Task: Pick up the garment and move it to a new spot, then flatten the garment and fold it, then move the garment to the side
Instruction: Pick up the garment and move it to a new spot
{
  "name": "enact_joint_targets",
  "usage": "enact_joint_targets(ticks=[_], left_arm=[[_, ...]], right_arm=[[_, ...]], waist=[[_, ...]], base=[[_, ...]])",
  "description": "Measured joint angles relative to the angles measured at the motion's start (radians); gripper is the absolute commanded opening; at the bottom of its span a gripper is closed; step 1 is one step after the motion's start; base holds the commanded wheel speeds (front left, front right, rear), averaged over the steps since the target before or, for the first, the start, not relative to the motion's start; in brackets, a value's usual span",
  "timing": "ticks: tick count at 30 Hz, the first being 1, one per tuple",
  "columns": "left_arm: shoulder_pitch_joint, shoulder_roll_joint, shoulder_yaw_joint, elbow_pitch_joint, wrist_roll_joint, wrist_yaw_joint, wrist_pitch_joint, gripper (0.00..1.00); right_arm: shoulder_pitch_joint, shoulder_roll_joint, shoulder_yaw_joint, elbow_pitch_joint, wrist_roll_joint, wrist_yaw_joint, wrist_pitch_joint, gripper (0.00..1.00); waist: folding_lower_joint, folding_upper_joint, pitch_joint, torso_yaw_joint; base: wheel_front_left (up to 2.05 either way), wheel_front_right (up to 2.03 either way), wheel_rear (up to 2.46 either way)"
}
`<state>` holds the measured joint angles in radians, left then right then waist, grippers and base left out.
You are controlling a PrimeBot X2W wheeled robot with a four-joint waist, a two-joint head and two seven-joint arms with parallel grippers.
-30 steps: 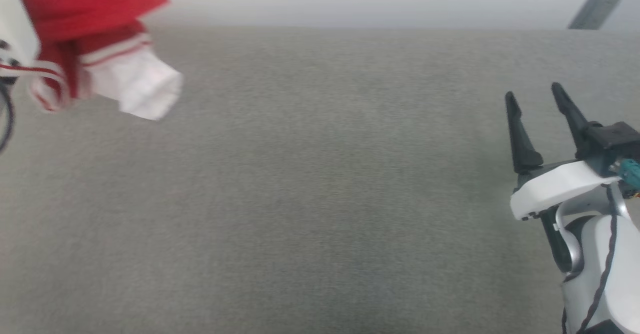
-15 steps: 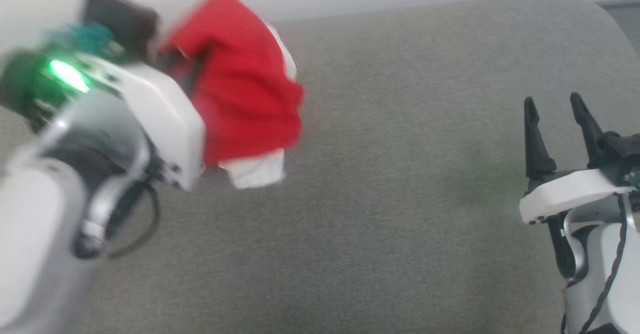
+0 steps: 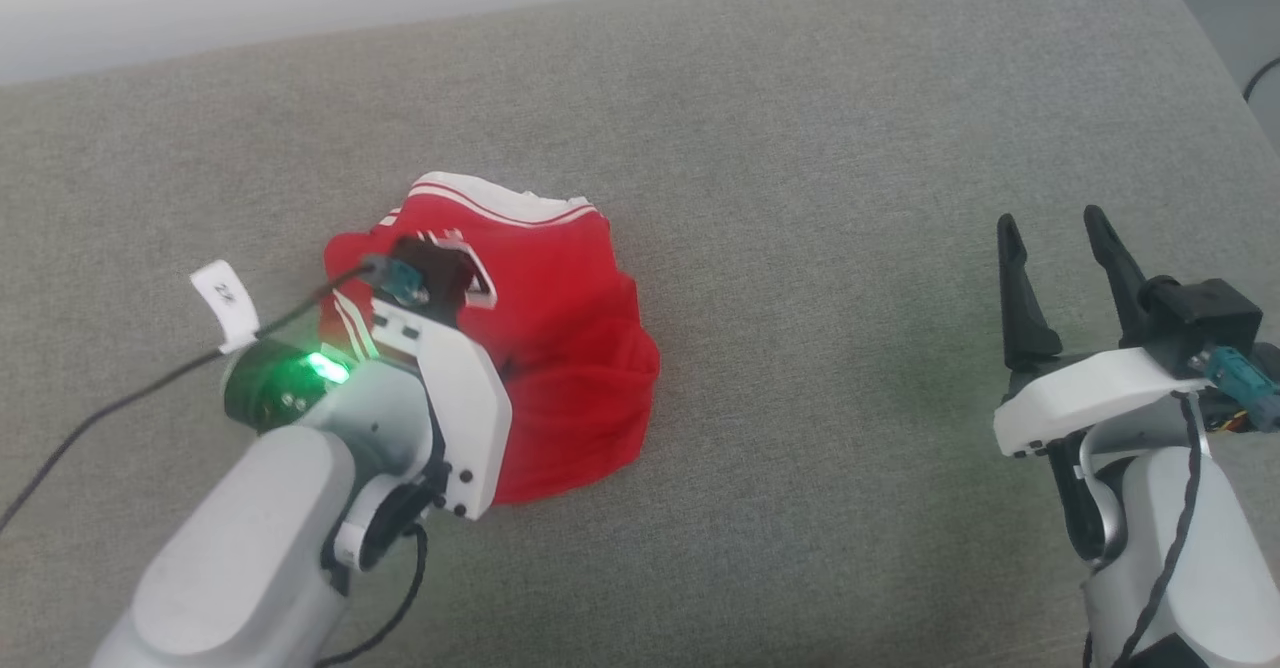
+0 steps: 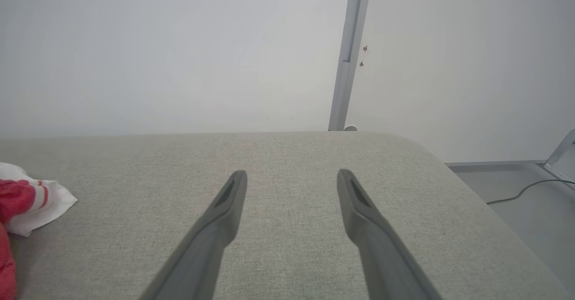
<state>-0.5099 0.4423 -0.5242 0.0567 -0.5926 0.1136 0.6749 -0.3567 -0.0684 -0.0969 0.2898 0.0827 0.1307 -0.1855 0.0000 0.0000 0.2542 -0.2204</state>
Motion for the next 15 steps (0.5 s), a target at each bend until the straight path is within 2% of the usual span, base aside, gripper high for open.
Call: enact_joint_targets(ticks=[6, 7, 10, 11, 12, 13, 15], left_arm=[[-0.002, -0.050, -0.030, 0.196, -0.014, -0.050, -0.048, 0.00], [-0.006, -0.058, -0.035, 0.221, -0.014, -0.060, -0.060, 0.02], [-0.026, -0.080, -0.048, 0.284, -0.016, -0.091, -0.081, 0.47], [-0.030, -0.087, -0.052, 0.300, -0.017, -0.098, -0.088, 0.47], [-0.035, -0.095, -0.054, 0.314, -0.019, -0.106, -0.095, 0.93], [-0.037, -0.101, -0.054, 0.326, -0.025, -0.113, -0.101, 1.00], [-0.038, -0.113, -0.054, 0.338, -0.032, -0.120, -0.117, 1.00]], right_arm=[[-0.018, 0.004, 0.012, 0.034, 0.000, 0.000, -0.011, 1.00], [-0.019, 0.005, 0.013, 0.039, 0.000, 0.000, -0.013, 1.00], [-0.019, 0.005, 0.016, 0.049, -0.003, 0.000, -0.016, 1.00], [-0.020, 0.005, 0.017, 0.052, -0.004, 0.000, -0.017, 1.00], [-0.020, 0.004, 0.018, 0.054, -0.006, 0.000, -0.017, 1.00], [-0.020, 0.004, 0.019, 0.056, -0.007, 0.000, -0.017, 1.00], [-0.019, 0.000, 0.021, 0.061, -0.009, 0.000, -0.017, 1.00]], waist=[[0.0000, 0.0000, -0.001, 0.002], [0.0000, 0.0001, -0.003, 0.004], [0.0000, 0.0001, -0.012, 0.013], [0.0000, 0.0000, -0.016, 0.016], [0.0000, 0.0001, -0.021, 0.020], [0.0000, 0.0000, -0.027, 0.023], [0.0000, 0.0001, -0.042, 0.032]], base=[[0.00, 0.00, 0.00], [0.00, 0.00, 0.00], [0.00, 0.00, 0.00], [0.00, 0.00, 0.00], [0.00, 0.00, 0.00], [0.00, 0.00, 0.00], [0.00, 0.00, 0.00]])
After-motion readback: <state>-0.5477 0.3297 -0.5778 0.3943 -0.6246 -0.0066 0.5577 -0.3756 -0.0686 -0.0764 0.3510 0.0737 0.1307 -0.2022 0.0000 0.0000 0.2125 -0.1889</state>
